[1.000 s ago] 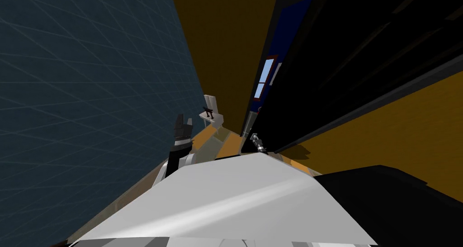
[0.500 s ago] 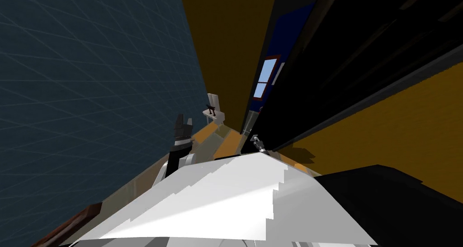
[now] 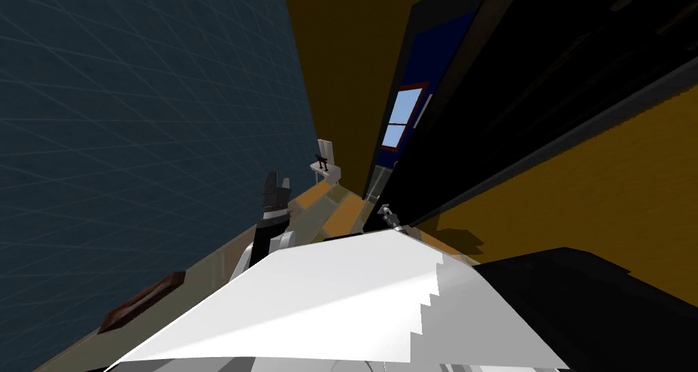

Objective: Pull the door open

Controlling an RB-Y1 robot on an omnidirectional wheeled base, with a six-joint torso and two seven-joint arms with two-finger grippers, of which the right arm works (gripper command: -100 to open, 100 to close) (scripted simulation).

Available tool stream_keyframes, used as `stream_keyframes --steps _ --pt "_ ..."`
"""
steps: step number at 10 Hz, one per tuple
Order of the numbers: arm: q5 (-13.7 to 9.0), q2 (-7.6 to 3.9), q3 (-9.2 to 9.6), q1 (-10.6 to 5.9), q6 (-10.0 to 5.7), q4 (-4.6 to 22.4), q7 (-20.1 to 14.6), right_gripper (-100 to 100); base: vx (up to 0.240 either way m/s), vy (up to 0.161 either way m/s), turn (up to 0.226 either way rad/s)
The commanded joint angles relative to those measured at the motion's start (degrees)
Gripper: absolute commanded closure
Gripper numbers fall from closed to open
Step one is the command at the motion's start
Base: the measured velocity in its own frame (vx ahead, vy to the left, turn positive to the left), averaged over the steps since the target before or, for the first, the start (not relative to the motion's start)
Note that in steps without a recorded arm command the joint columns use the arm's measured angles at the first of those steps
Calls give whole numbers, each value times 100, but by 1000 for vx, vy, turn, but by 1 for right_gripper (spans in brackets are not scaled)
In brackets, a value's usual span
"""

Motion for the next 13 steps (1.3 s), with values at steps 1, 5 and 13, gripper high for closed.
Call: stream_keyframes --steps 1,5,13 --pt "25 -33 44 36 -92 15 -47 100 -204 -83 119" --pt "87 -130 156 69 -377 183 -212 100 -228 -58 162" --pt "166 -192 276 73 -691 466 -389 100 -175 -55 132"
